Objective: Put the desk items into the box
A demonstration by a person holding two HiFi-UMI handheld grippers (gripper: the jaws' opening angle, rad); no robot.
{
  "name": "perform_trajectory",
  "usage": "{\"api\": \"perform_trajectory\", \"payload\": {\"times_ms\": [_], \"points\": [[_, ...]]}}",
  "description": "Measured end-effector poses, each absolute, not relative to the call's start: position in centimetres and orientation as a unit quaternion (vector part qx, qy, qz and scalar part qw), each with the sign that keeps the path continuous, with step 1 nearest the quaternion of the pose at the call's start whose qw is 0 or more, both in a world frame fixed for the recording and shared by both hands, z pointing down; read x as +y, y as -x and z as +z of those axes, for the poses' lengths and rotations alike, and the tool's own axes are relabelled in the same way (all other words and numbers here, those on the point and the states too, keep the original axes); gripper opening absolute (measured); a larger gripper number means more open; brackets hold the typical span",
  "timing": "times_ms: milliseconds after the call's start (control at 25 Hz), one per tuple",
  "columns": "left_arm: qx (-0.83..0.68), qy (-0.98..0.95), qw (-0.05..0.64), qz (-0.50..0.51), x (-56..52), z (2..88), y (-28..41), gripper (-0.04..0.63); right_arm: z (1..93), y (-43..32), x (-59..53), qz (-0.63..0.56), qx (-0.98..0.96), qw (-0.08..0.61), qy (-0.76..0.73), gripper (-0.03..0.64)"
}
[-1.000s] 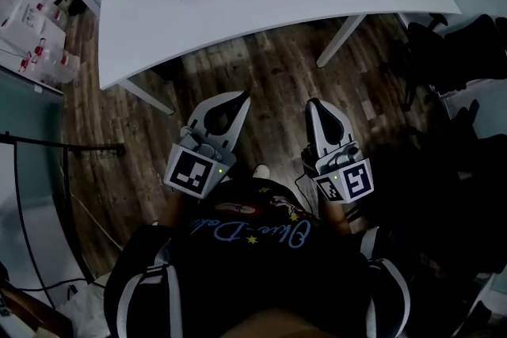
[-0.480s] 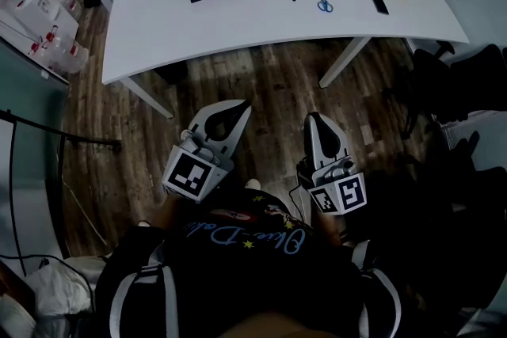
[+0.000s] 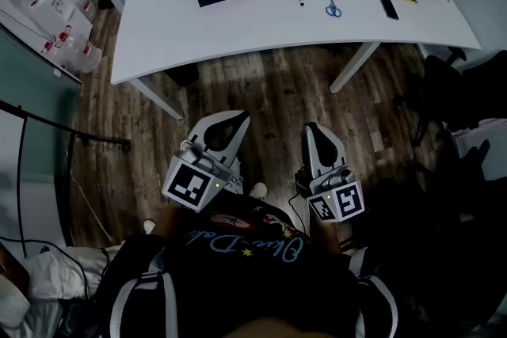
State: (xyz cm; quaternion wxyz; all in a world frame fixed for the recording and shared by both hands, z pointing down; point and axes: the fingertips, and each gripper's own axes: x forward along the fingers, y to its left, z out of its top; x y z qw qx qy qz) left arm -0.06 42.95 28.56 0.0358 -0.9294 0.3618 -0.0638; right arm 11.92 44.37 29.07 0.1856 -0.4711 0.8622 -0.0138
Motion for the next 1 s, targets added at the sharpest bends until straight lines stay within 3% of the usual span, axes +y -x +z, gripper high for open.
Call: {"api": "perform_trajectory", "payload": {"times_ms": [1000], "points": [[0.297,0.954,0.023,-0.010,37.7,28.4,-3.5,-0.005,29.6,-14.8,42.0,-0.012,0.840,0.161,0.517,0.032]]}}
